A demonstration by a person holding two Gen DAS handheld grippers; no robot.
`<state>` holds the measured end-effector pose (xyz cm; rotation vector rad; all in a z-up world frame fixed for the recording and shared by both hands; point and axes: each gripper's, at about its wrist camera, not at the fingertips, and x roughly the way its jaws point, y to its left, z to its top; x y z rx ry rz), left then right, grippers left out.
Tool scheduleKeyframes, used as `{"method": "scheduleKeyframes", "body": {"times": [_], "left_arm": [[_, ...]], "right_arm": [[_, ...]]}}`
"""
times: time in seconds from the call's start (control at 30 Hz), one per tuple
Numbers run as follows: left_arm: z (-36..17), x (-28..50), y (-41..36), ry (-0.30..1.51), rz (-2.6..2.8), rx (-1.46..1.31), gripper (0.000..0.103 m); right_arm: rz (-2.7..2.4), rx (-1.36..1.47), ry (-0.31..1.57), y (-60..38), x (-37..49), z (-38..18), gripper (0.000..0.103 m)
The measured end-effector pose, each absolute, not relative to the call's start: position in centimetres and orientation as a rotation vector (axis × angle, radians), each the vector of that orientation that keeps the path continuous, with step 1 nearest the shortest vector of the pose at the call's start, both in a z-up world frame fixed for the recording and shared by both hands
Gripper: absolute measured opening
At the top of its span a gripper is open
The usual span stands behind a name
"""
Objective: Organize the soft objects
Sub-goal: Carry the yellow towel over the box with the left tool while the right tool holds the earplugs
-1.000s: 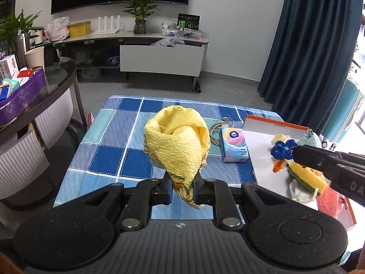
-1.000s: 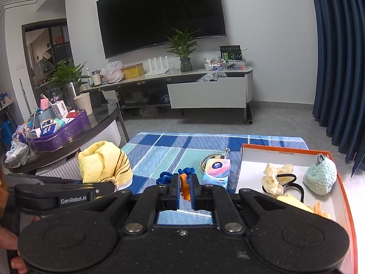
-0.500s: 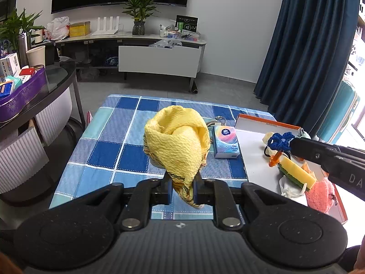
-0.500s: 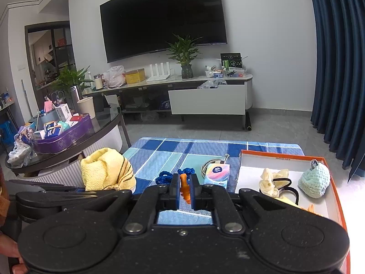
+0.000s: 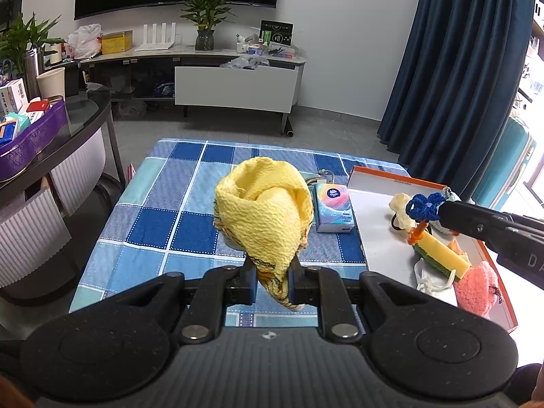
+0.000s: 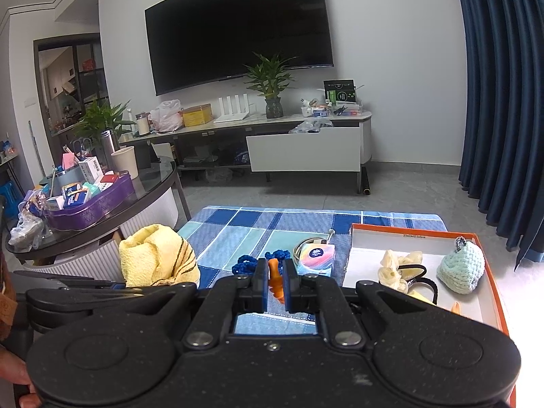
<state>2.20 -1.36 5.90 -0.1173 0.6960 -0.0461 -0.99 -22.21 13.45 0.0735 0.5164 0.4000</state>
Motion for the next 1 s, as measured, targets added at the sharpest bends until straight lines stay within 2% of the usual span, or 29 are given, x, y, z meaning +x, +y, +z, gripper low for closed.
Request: {"method": "scheduleKeyframes", "body": {"times": [1.0], "left_arm": [[5.8, 3.7, -7.7, 0.715, -0.191, -0.060, 0.018]], "right_arm": [[0.255, 0.114, 0.503, -28.6, -1.1, 13.4, 0.010]]}}
